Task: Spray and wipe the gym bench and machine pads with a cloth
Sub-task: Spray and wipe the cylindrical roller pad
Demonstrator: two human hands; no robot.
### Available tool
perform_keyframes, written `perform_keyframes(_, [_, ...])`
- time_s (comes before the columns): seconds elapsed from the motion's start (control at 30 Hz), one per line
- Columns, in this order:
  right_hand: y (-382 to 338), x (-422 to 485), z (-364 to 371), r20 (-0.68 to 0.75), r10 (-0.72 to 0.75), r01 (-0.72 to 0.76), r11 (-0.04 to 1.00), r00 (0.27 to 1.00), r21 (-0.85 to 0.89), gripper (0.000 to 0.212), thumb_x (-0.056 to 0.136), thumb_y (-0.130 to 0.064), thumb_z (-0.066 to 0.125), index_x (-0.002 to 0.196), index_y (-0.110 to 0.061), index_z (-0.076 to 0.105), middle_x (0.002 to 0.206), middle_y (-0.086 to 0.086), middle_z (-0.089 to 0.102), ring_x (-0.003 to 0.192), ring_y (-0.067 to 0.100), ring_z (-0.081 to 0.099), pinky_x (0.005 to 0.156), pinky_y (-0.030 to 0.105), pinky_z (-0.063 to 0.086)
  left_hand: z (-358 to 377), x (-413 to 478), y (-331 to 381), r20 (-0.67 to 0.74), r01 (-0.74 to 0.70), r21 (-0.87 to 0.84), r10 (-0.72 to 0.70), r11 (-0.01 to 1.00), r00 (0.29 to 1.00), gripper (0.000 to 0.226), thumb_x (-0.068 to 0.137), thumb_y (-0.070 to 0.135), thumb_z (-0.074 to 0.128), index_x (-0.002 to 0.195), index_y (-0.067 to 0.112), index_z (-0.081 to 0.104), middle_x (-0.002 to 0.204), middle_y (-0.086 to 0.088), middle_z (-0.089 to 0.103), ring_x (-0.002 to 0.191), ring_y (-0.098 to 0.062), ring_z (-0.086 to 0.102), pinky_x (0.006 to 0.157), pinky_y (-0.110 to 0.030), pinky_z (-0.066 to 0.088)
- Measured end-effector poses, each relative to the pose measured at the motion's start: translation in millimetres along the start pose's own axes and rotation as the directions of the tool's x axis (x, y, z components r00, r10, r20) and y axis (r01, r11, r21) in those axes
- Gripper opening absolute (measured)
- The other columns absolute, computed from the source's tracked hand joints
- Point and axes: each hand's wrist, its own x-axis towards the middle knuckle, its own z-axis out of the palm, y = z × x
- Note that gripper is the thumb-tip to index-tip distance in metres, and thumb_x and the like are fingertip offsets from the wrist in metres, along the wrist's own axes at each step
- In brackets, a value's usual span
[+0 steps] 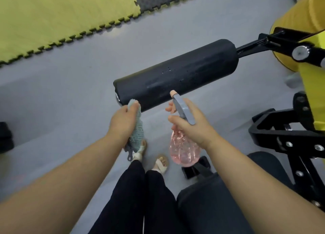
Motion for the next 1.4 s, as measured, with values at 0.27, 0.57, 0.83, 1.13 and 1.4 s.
perform_keyframes(0.27, [-11.1, 24.6, 59.5, -0.017, 0.201, -0.201, 0.968, 0.979, -0.153, 0.027, 0.089, -0.039, 0.058, 0.095, -0.013, 0.06, 0.08, -0.002, 0.059, 0.076, 0.021, 0.063, 0.076, 0.04, 0.052, -40.5, 75.1, -12.0, 0.24, -0.276, 0.747, 0.143, 0.605, 0.96, 0.072, 0.094, 0.026, 0.042, 0.15, 0.025, -0.004, 0.159, 0.008, -0.005, 0.118, -0.034, 0.05, 0.086, -0.04, 0.041])
perform_keyframes(0.57, [-27.8, 44.7, 21.2, -0.297, 0.284, -0.322, 0.943, 0.912, -0.089, 0.013, 0.09, -0.033, 0.056, 0.092, -0.02, 0.057, 0.085, -0.004, 0.059, 0.068, 0.015, 0.066, 0.064, 0.03, 0.049, -27.9, 64.8, -27.9, 0.24, -0.273, 0.81, 0.131, 0.519, 0.962, 0.068, 0.098, 0.022, 0.031, 0.149, 0.018, -0.013, 0.155, 0.004, -0.026, 0.072, -0.028, 0.055, 0.061, -0.034, 0.043])
perform_keyframes(0.83, [-26.3, 60.1, -34.7, -0.469, 0.434, -0.403, 0.899, 0.769, 0.17, 0.016, 0.088, -0.027, 0.059, 0.091, -0.011, 0.056, 0.09, 0.003, 0.063, 0.053, 0.016, 0.06, 0.054, 0.023, 0.046, -14.8, 44.9, -18.4, 0.203, -0.248, 0.797, 0.143, 0.55, 0.969, 0.059, 0.098, 0.026, 0.033, 0.15, 0.018, 0.006, 0.157, -0.002, -0.013, 0.102, -0.03, 0.059, 0.065, -0.035, 0.045])
perform_keyframes(1.13, [-43.0, 63.1, -76.8, -0.52, 0.482, -0.371, 0.876, 0.705, 0.308, 0.037, 0.088, -0.03, 0.06, 0.115, -0.004, 0.057, 0.092, 0.006, 0.065, 0.058, 0.016, 0.063, 0.049, 0.019, 0.052, -5.5, 96.2, 26.8, 0.272, -0.289, 0.792, 0.113, 0.538, 0.956, 0.071, 0.097, 0.03, 0.036, 0.149, 0.022, -0.012, 0.156, -0.002, -0.021, 0.124, -0.041, 0.043, 0.087, -0.042, 0.042])
perform_keyframes(1.4, [-53.5, 52.6, -72.8, -0.462, 0.508, -0.404, 0.86, 0.727, 0.31, 0.019, 0.09, -0.028, 0.059, 0.088, -0.009, 0.061, 0.083, 0.008, 0.064, 0.055, 0.015, 0.059, 0.062, 0.025, 0.053, 16.4, 51.8, -7.2, 0.313, -0.348, 0.837, 0.15, 0.422, 0.938, 0.078, 0.094, 0.024, 0.041, 0.148, 0.016, -0.015, 0.15, -0.013, -0.033, 0.08, -0.027, 0.057, 0.061, -0.03, 0.042])
